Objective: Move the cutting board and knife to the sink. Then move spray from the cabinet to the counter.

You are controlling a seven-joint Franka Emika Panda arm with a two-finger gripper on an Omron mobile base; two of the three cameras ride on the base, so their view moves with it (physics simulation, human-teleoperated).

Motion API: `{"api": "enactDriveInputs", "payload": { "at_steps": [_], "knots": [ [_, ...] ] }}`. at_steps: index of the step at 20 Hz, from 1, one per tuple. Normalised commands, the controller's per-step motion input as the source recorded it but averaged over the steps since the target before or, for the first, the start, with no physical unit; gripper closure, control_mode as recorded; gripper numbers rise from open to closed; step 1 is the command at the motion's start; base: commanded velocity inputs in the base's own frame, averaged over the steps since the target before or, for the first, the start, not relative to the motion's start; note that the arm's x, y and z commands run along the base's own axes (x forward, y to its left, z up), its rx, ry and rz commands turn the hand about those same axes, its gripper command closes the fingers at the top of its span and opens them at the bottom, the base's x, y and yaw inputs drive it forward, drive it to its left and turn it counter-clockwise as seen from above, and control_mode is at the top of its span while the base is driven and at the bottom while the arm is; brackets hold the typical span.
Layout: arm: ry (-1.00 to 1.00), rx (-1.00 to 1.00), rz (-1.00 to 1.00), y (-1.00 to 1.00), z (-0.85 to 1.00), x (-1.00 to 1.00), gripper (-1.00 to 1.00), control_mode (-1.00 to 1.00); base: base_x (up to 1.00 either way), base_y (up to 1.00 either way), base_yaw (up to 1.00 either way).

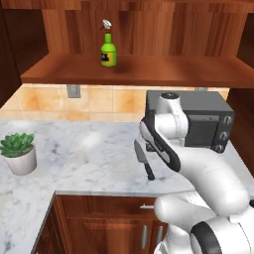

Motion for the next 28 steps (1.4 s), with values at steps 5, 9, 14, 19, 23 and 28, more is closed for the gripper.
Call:
{"api": "enactDriveInputs", "payload": {
  "at_steps": [5,9,14,19,23,28],
  "knots": [
    [0.2,0.02,0.0,0.0,-0.48,0.45,-1.0,-1.0,0.0,0.0,0.0],
    [0.01,0.0,0.0,0.0,-0.49,0.22,-1.0,-1.0,0.0,0.0,0.0],
    [-0.03,0.0,0.04,0.0,-0.55,-0.02,-1.0,-1.0,0.0,0.0,0.0],
    [-0.19,0.0,0.08,0.0,-0.37,-0.36,-1.0,-1.0,0.0,0.0,0.0],
    [-0.17,0.0,0.07,0.0,-0.25,-0.02,-1.0,-1.0,0.0,0.0,0.0],
    [-0.01,0.0,0.07,0.0,-0.38,0.14,-1.0,-1.0,0.0,0.0,0.0]
  ]
}}
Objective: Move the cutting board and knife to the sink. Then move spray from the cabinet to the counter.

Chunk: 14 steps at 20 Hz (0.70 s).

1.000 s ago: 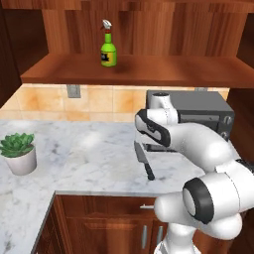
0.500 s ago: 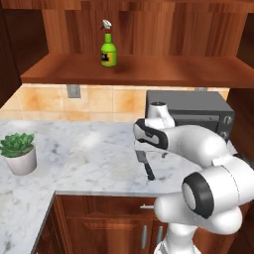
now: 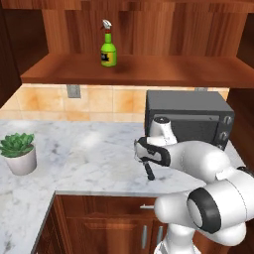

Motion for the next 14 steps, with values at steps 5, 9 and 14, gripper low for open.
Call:
{"api": "enactDriveInputs", "payload": {
  "at_steps": [5,9,14],
  "knots": [
    [0.01,0.0,0.07,0.06,-0.29,0.28,-1.0,-1.0,0.0,0.0,0.0],
    [0.0,0.0,0.06,0.06,-0.3,0.15,-1.0,-1.0,0.0,0.0,0.0],
    [0.0,0.0,0.06,0.07,-0.38,0.22,-1.0,-1.0,0.0,0.0,0.0]
  ]
}}
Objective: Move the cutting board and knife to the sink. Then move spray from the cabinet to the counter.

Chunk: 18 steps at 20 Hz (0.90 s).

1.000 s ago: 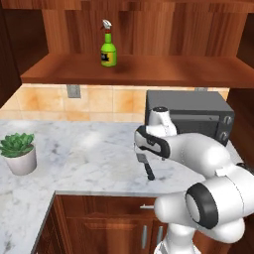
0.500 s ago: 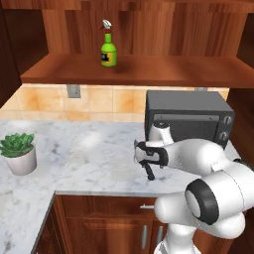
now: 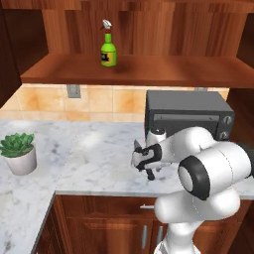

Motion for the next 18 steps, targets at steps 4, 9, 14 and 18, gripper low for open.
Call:
{"api": "enactDriveInputs", "payload": {
  "at_steps": [4,9,14,18],
  "knots": [
    [0.0,0.0,0.05,0.05,-0.51,0.21,1.0,-1.0,0.0,0.0,0.0],
    [0.0,0.0,0.04,0.01,-0.5,0.09,1.0,-1.0,0.0,0.0,0.0],
    [-0.03,0.0,0.02,0.0,-0.33,-0.16,1.0,-1.0,0.0,0.0,0.0],
    [-0.09,0.0,0.01,0.0,-0.06,-0.45,1.0,-1.0,0.0,0.0,0.0]
  ]
}}
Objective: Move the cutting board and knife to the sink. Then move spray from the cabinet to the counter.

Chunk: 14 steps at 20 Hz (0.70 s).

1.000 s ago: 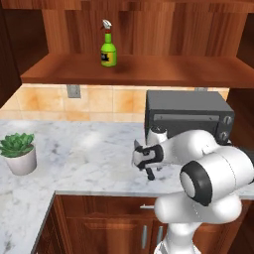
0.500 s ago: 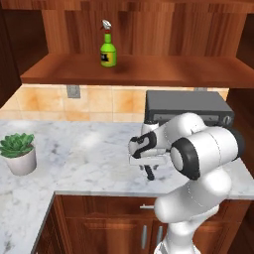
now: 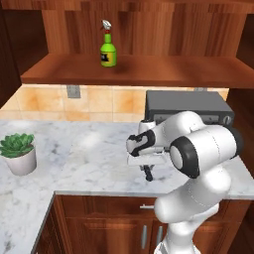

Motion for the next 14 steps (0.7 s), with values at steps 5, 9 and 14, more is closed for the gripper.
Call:
{"api": "enactDriveInputs", "payload": {
  "at_steps": [5,9,14],
  "knots": [
    [-0.17,0.02,0.0,0.0,0.55,-0.42,1.0,-1.0,0.0,0.0,0.0],
    [-0.08,0.04,0.01,0.01,0.99,-0.08,1.0,-1.0,0.0,0.0,0.0],
    [0.03,0.02,0.02,0.17,0.96,-0.04,1.0,-1.0,0.0,0.0,0.0]
  ]
}}
